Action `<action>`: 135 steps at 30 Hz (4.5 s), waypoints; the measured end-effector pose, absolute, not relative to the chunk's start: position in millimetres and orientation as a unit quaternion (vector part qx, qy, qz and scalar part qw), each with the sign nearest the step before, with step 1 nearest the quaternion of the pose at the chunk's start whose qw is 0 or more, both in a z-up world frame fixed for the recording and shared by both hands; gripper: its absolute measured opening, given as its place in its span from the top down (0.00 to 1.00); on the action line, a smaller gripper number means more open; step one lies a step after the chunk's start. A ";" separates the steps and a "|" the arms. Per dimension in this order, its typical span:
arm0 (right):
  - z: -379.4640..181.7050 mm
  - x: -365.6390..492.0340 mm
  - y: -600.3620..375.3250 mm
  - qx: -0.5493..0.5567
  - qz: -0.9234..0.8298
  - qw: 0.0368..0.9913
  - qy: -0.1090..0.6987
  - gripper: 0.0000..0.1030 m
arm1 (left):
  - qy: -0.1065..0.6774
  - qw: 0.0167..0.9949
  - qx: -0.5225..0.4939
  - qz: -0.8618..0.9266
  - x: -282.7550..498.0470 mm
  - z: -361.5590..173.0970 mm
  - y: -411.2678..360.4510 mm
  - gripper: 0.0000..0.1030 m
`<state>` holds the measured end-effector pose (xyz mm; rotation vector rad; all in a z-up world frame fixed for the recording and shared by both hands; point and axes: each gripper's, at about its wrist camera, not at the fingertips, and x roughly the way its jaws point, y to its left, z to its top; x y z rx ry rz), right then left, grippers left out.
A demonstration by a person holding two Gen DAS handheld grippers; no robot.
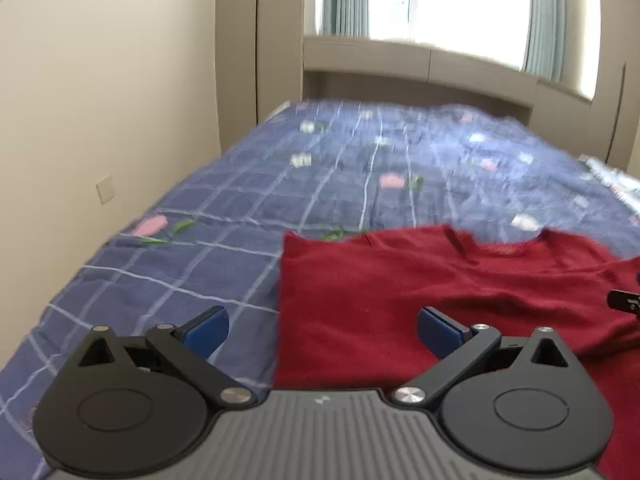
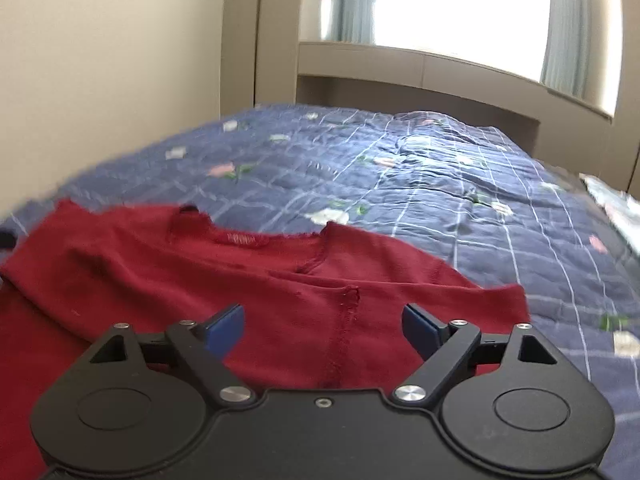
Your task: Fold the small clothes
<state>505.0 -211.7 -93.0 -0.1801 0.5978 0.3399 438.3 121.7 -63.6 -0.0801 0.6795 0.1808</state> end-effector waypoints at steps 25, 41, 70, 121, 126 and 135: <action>-71.8 448.7 -244.5 -0.112 0.112 0.944 0.290 0.01 | 0.370 0.920 -0.045 0.118 408.5 -76.0 111.8 0.00; -53.9 273.0 -258.1 -0.075 0.115 0.930 0.341 0.01 | 0.429 0.899 -0.090 0.027 264.0 -76.0 85.4 0.00; -56.4 135.6 -333.2 0.018 0.077 0.931 0.357 0.98 | 0.463 0.884 -0.064 -0.006 165.4 -69.6 79.2 0.35; -78.8 112.3 -256.1 -0.189 0.216 0.918 0.275 0.86 | 0.358 0.896 0.240 -0.108 102.5 -78.3 2.4 0.43; -75.5 115.0 -258.9 -0.182 0.220 0.918 0.276 0.86 | 0.329 0.889 0.300 -0.106 95.0 -83.1 -8.1 0.37; -69.4 115.8 -259.1 -0.180 0.222 0.919 0.272 0.86 | 0.316 0.875 0.343 -0.134 96.5 -89.9 -20.6 0.87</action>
